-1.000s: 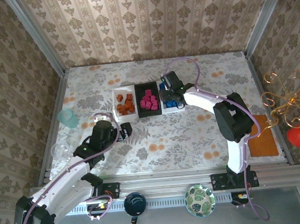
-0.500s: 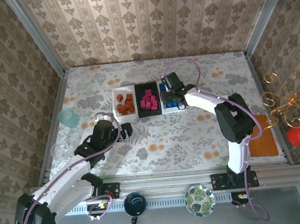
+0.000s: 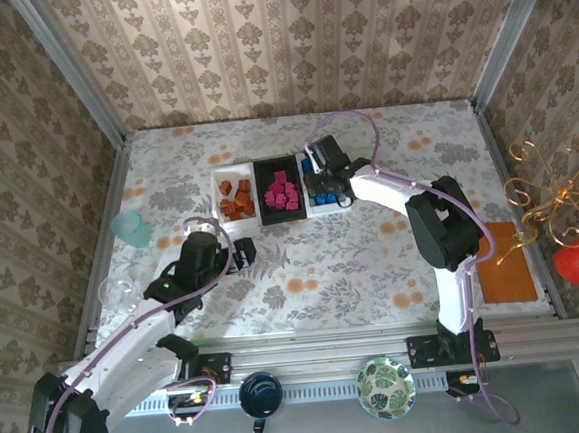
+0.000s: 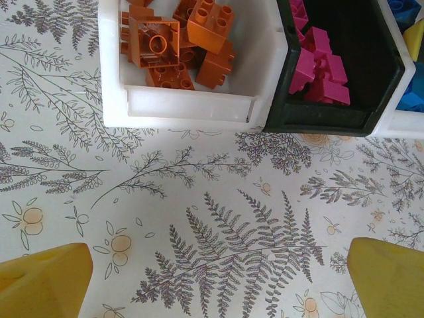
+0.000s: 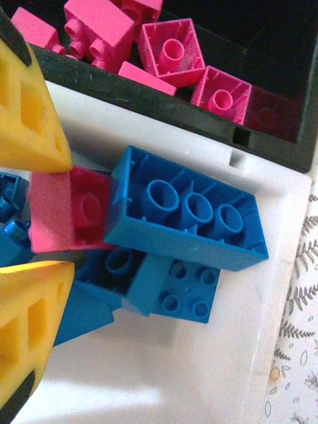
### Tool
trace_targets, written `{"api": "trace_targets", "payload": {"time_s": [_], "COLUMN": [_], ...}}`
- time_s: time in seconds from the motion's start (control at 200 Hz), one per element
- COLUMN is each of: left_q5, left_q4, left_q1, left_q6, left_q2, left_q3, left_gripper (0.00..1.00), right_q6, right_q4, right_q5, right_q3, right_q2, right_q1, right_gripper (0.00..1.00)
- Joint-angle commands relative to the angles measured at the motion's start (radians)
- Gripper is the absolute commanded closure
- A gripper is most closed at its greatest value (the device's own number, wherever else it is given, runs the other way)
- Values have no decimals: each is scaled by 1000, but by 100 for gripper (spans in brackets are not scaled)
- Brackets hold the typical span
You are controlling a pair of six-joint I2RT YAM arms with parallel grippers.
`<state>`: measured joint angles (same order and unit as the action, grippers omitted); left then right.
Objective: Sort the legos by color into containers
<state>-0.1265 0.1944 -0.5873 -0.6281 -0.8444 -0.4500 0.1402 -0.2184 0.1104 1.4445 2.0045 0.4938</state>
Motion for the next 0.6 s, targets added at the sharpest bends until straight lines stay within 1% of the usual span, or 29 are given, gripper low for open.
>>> {"api": "trace_targets", "payload": {"time_s": [0.0,0.05,0.11,0.135,0.34,0.595], "left_q5": [5,8,8,8,13,16], "left_q4": [3,2,3,2,-12,-15], "left_q1": [9,9,9,9,10,10], "left_q6": [4,5,8,8,2,5], "left_q2": [-5,-8,-14,-14,-19,-27], "left_q3": [-15,-18,-22,-22,-16,-21], "left_gripper": [0,0,0,0,0,0], "right_q6": [-8,-4,1,1,1,45], "right_q4": [-32,-25,-16,-12,4,36], "right_q5": [-33,-32,-26,-22,-39,-86], "right_q3": [-26,-35,-49,-56,-79,-101], "right_q2": [34,26,11,3,-46,-153], "right_q1": [-10,-15,-21,-24,-31,-31], "right_gripper": [63,65,72,72,75,75]}}
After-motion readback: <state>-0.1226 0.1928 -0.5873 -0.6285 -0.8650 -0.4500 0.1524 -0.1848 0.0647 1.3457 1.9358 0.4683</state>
